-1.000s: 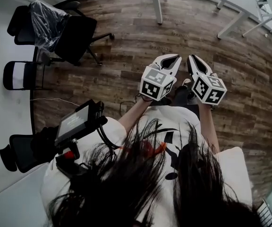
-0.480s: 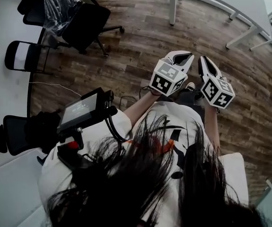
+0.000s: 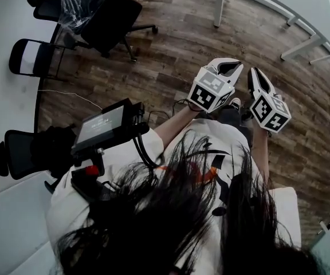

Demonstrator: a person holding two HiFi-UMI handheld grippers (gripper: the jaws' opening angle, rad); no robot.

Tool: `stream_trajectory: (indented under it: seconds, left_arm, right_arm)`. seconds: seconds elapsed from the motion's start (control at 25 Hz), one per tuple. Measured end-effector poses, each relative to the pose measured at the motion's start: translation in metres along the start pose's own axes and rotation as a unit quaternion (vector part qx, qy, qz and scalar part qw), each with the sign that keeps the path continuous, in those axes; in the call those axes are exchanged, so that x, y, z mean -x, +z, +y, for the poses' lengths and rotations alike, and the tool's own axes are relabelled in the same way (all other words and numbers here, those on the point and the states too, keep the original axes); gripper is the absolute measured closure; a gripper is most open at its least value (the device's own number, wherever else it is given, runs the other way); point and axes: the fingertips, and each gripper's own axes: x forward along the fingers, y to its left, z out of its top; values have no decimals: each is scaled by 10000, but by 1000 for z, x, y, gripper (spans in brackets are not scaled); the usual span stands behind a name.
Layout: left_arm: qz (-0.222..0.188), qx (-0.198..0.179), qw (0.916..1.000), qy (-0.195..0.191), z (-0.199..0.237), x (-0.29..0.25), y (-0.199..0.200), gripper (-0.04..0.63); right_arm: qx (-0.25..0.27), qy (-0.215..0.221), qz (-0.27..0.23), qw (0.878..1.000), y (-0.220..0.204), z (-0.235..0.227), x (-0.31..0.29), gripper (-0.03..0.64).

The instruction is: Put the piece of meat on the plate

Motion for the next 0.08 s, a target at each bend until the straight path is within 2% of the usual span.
stream_trajectory:
  seconds: [0.08]
  left_arm:
    - [-1, 10, 10000, 7, 0, 1, -1, 591]
  right_arm:
    - [-11, -9, 18, 10000, -2, -1, 1, 569]
